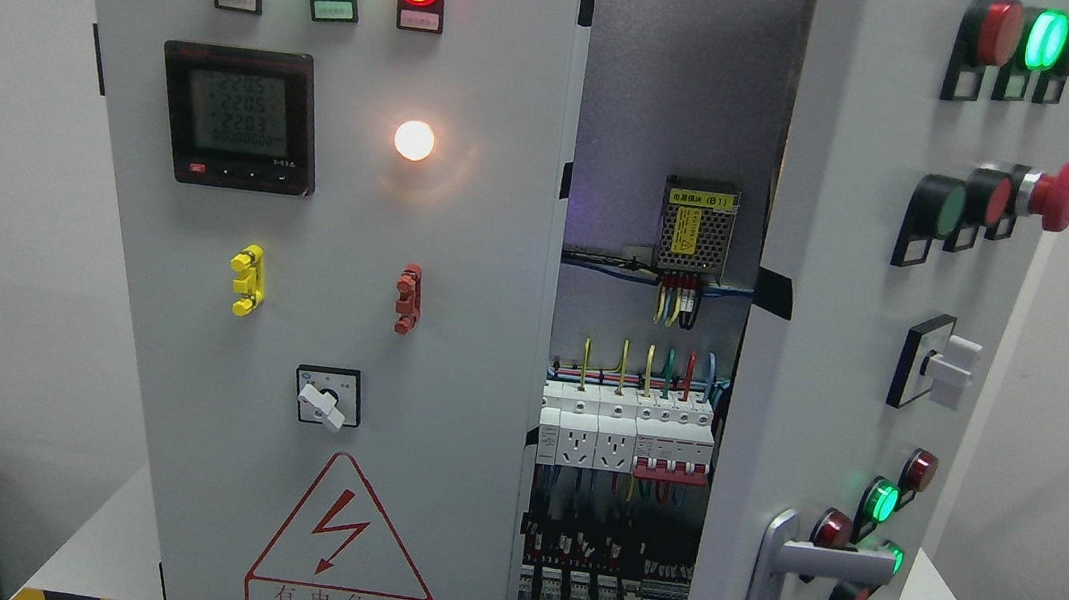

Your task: Open door with both hands

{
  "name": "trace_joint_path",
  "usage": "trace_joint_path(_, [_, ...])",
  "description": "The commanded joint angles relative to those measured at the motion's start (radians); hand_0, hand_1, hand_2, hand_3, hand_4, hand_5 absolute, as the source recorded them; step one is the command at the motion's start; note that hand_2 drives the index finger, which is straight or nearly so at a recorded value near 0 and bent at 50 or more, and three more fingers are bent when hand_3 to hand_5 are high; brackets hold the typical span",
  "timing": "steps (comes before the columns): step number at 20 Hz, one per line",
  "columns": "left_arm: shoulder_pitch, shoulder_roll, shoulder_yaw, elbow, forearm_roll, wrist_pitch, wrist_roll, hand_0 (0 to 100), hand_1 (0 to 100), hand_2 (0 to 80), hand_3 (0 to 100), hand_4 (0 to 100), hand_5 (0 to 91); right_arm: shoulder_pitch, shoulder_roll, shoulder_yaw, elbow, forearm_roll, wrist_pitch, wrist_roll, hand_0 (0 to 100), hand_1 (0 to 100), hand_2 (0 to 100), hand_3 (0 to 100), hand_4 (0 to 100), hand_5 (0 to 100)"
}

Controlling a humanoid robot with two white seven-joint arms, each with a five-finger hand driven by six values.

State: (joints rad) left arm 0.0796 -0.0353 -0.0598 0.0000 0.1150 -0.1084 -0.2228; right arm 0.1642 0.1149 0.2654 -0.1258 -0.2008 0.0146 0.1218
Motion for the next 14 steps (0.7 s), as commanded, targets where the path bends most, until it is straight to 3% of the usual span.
trace_joint_path(1, [-0.001,0.000,0.000,-0.005,0.000,0.001,0.005,12,39,0.0,0,0,0.0,0.000,0.000,0.000,0.000,0.000,-0.001,-0.001,12,39,0,0,0,0])
trace_joint_path(14, [-0.001,0.000,-0.002,-0.005,0.000,-0.001,0.005,12,39,0.0,0,0,0.0,0.000,-0.001,0.000,0.000,0.000,-0.001,-0.001,12,39,0,0,0,0])
